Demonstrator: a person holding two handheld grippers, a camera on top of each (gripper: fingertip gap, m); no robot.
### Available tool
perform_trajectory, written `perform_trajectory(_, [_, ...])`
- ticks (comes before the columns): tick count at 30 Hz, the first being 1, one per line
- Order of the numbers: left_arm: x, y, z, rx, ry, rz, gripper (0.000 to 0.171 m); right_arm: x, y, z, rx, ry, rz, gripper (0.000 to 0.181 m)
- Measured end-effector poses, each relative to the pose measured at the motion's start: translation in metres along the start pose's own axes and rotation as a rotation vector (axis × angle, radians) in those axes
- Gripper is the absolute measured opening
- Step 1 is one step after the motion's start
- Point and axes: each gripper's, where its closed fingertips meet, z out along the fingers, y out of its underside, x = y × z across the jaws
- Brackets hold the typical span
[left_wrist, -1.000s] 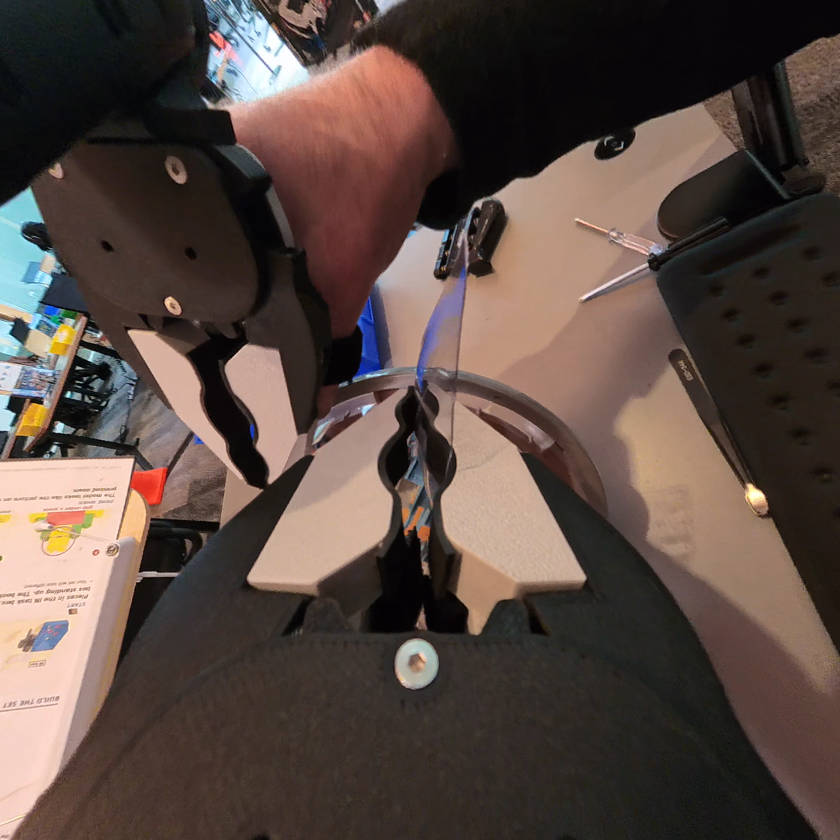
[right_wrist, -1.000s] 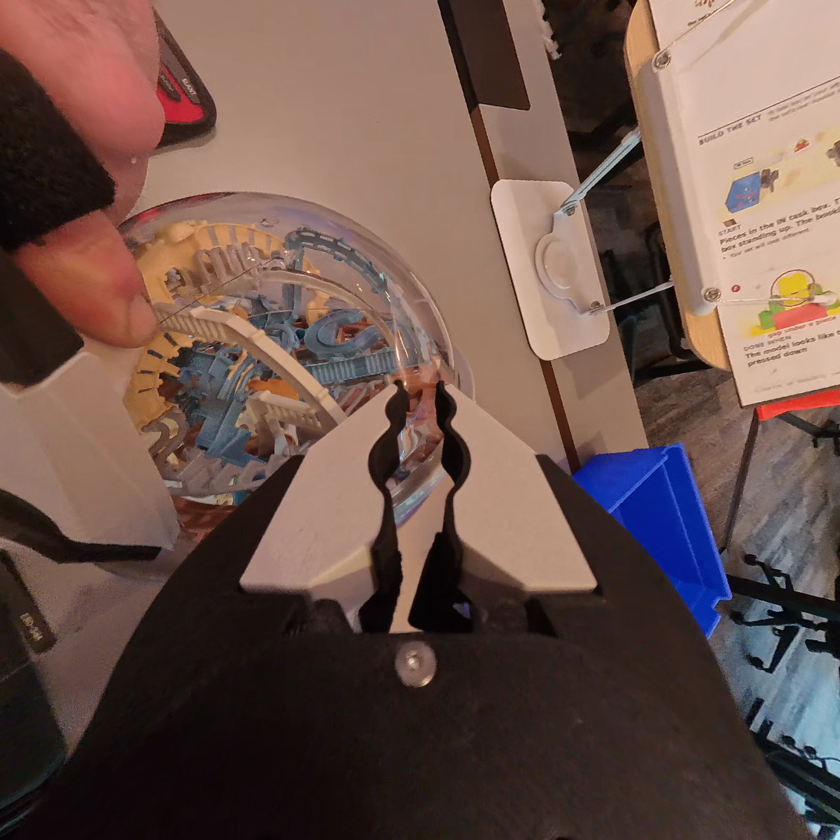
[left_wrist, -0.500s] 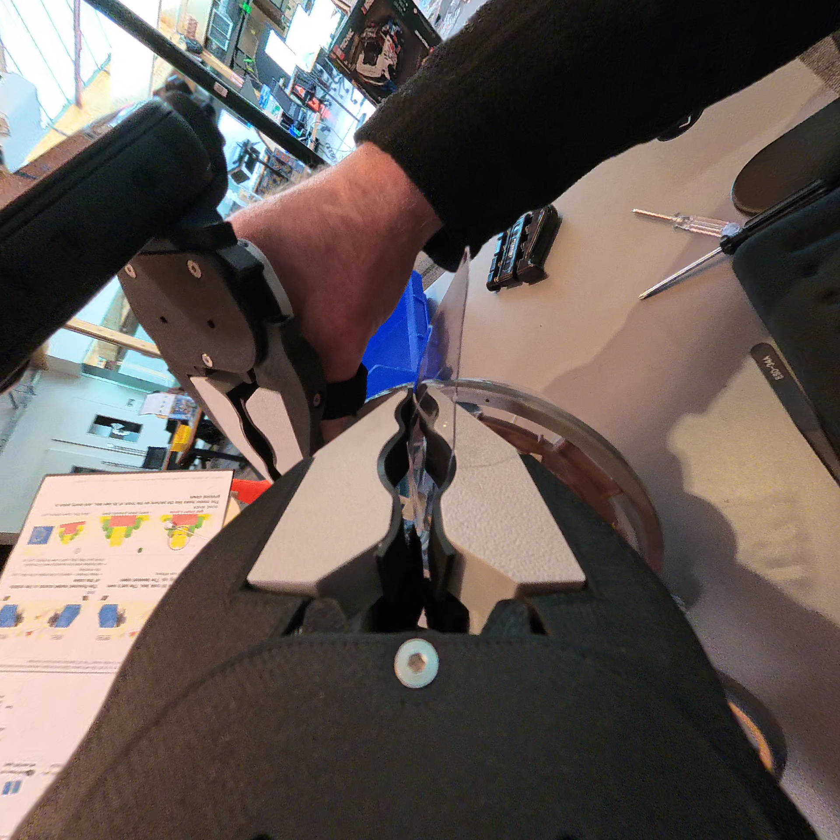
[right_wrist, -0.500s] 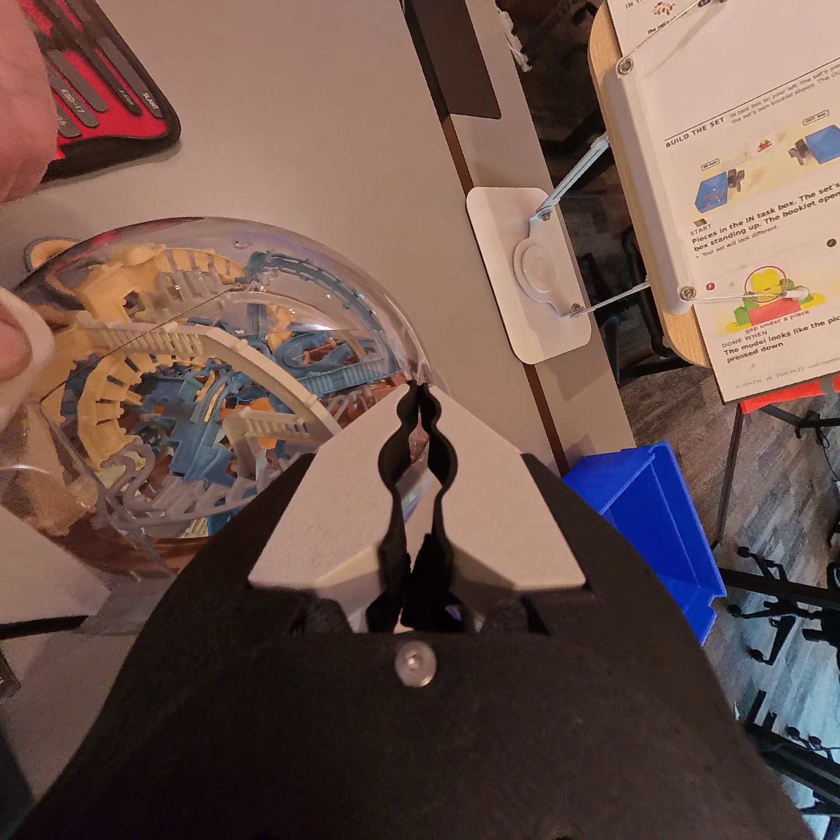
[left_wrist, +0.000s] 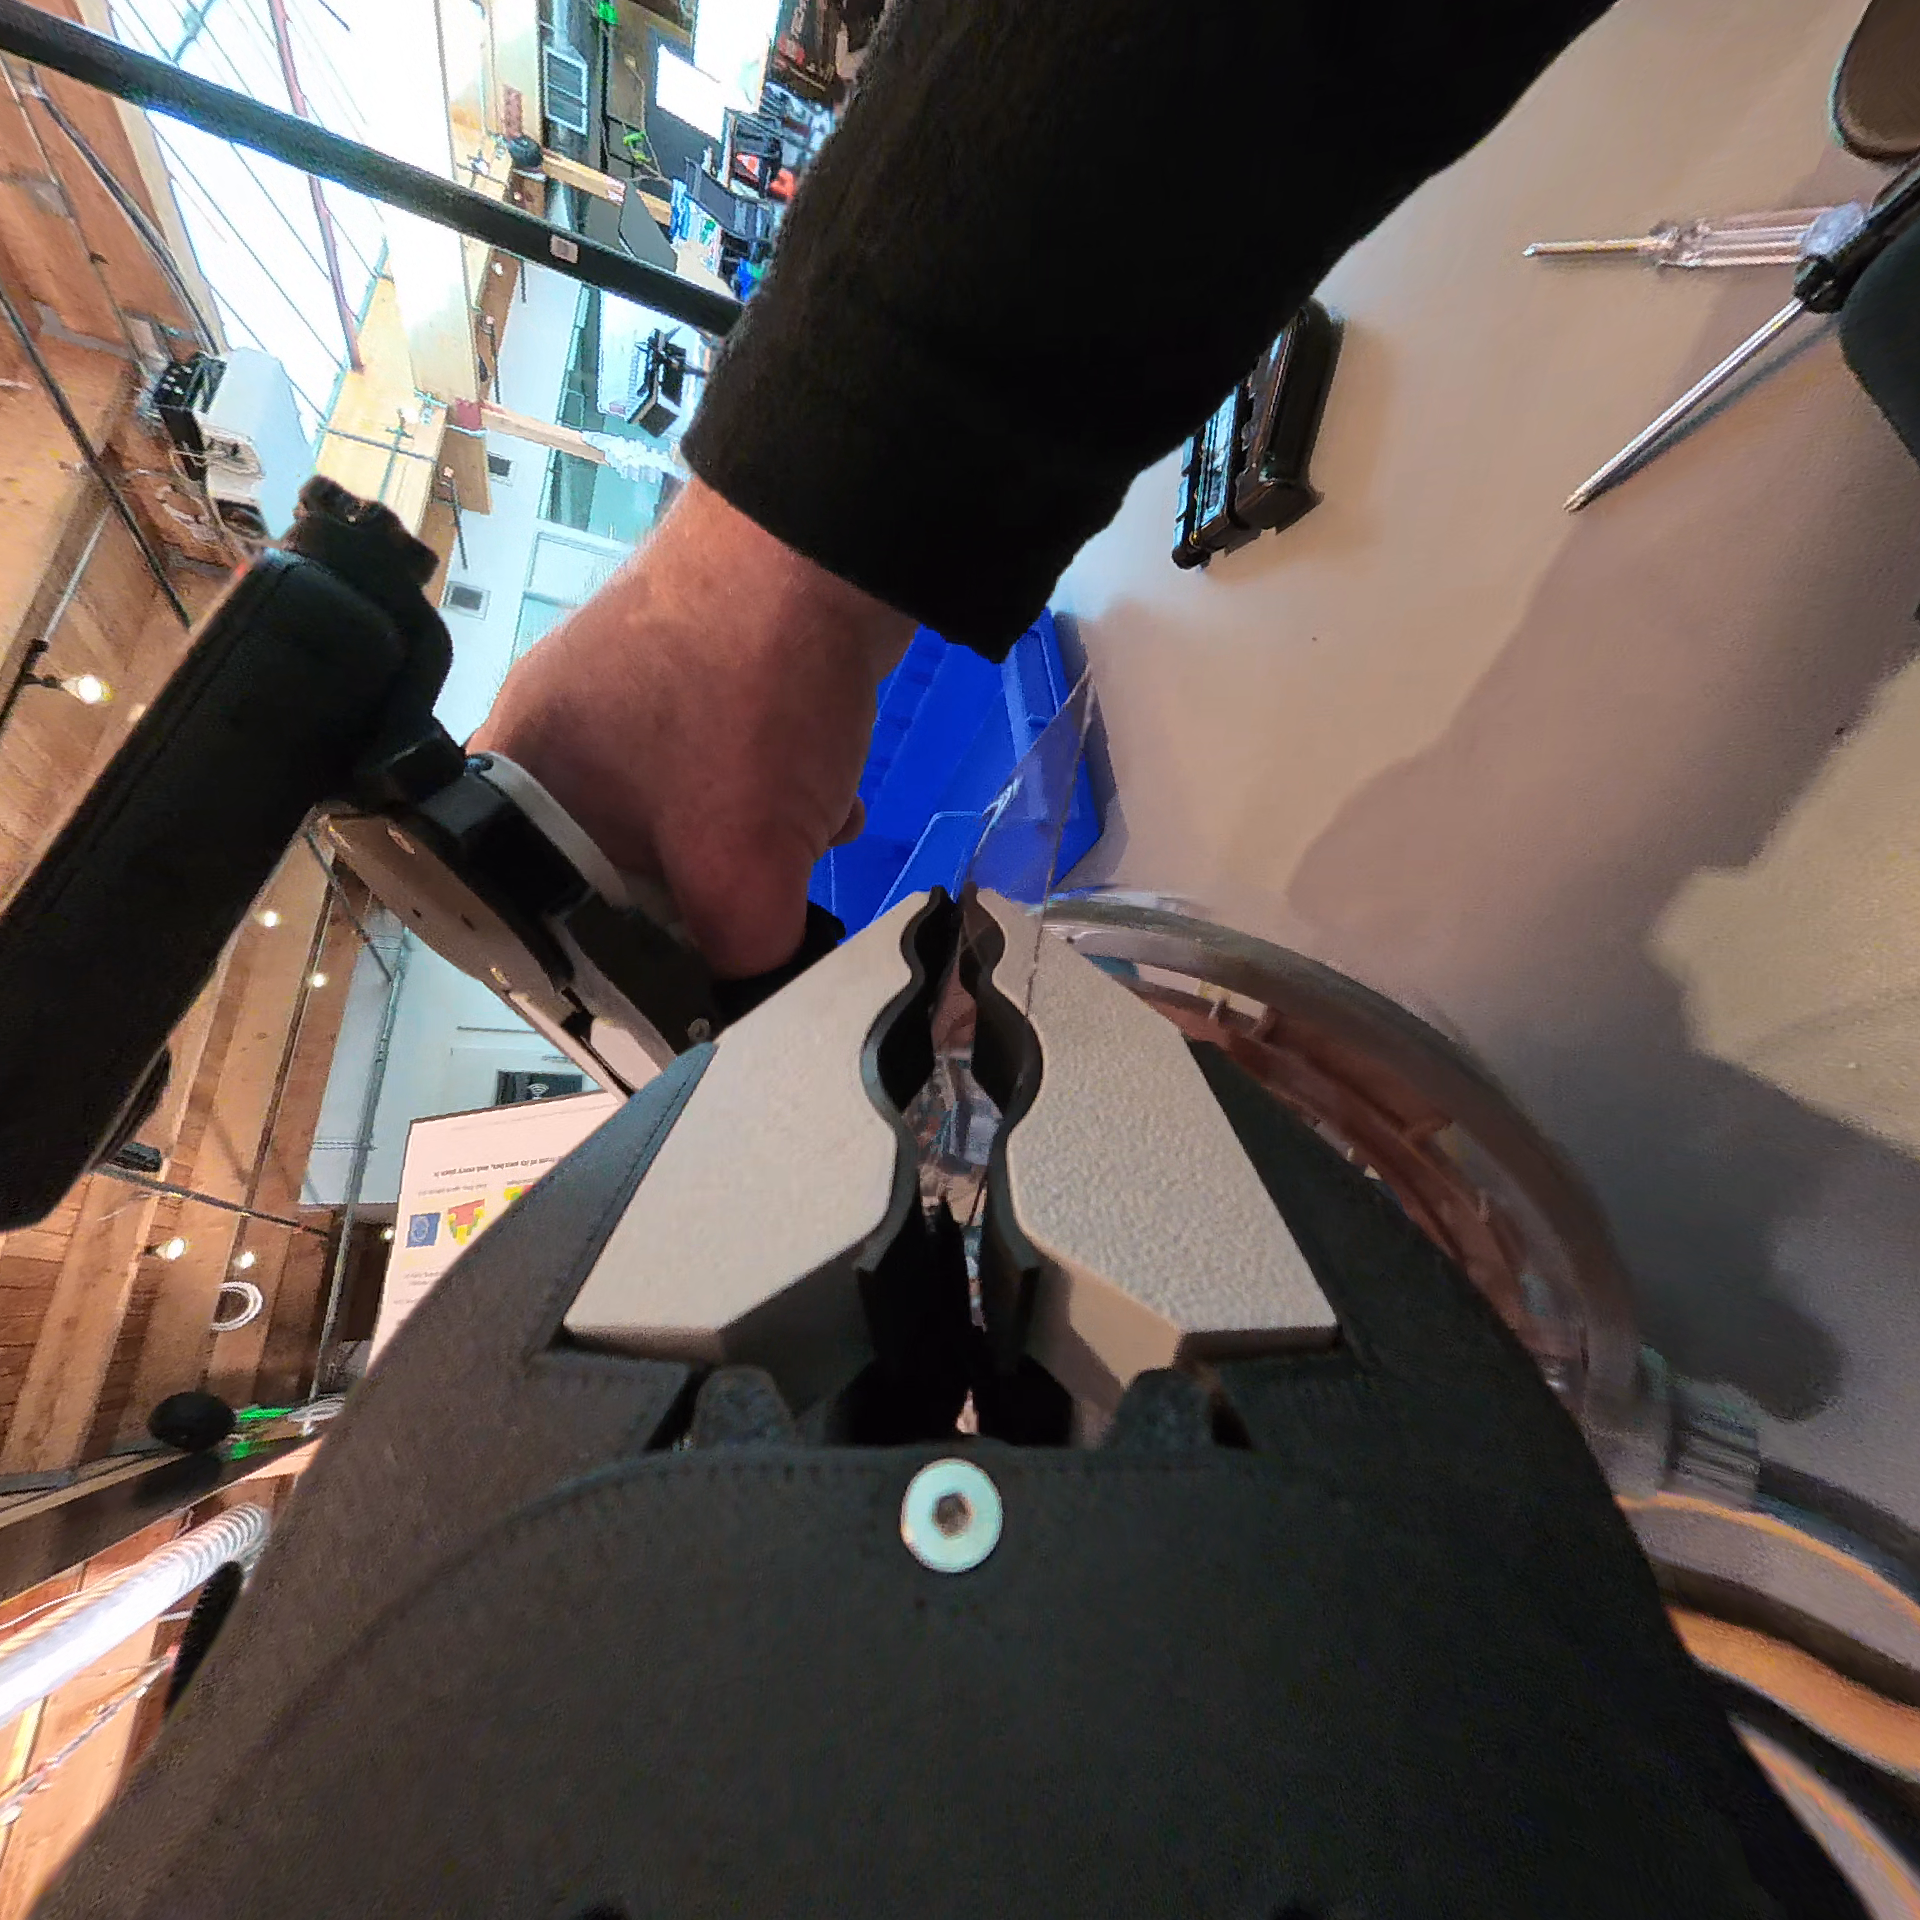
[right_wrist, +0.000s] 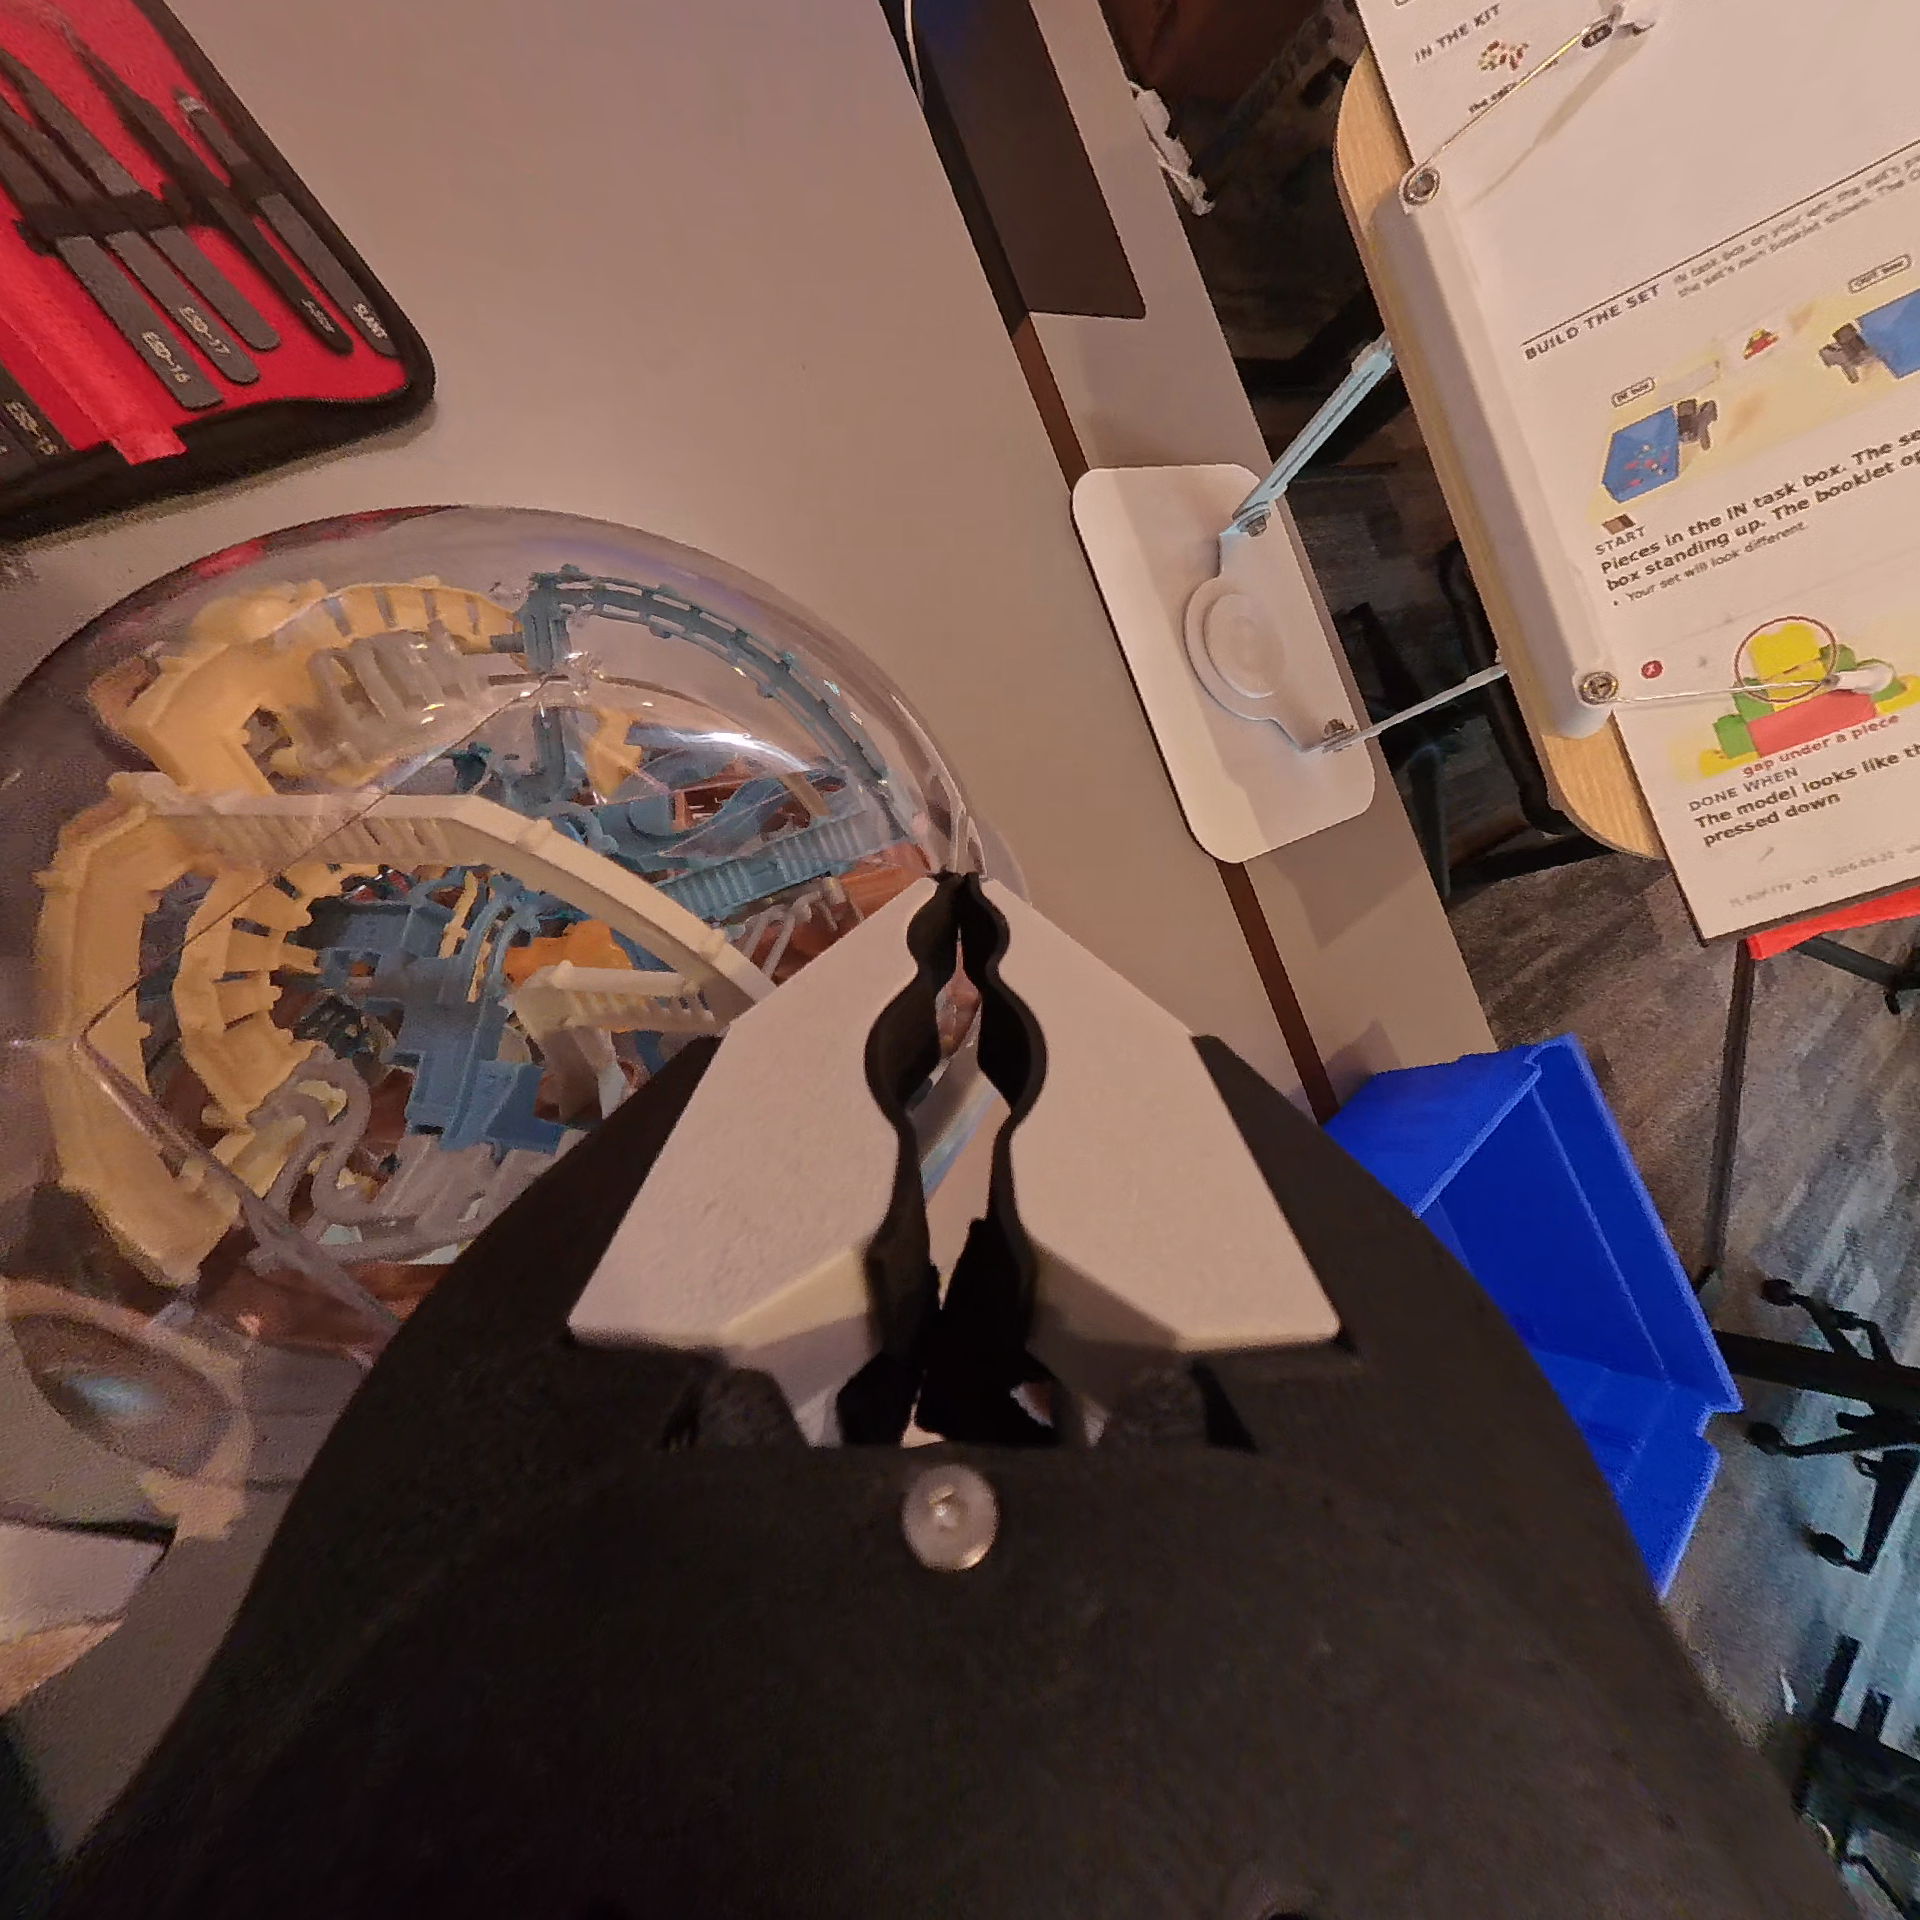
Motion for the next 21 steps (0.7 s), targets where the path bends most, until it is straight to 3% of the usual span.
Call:
perform_trajectory(9, [0.005, 0.001, 0.002, 0.000, -0.002, 0.052, 0.000, 0.001, -0.006, 0.010, 0.046, -0.042, 0.055, 0.000])
perform_trajectory(13, [-0.011, 0.016, -0.001, 0.042, 0.019, -0.066, 0.000, 0.005, -0.004, 0.014, 0.078, -0.038, 0.101, 0.000])
perform_trajectory(19, [-0.024, 0.040, -0.004, 0.094, 0.096, -0.265, 0.000, 0.008, -0.013, -0.011, 0.230, -0.272, 0.306, 0.030])
perform_trajectory(21, [-0.027, 0.046, -0.006, 0.110, 0.118, -0.320, 0.000, 0.023, -0.008, -0.030, 0.270, -0.261, 0.358, 0.035])
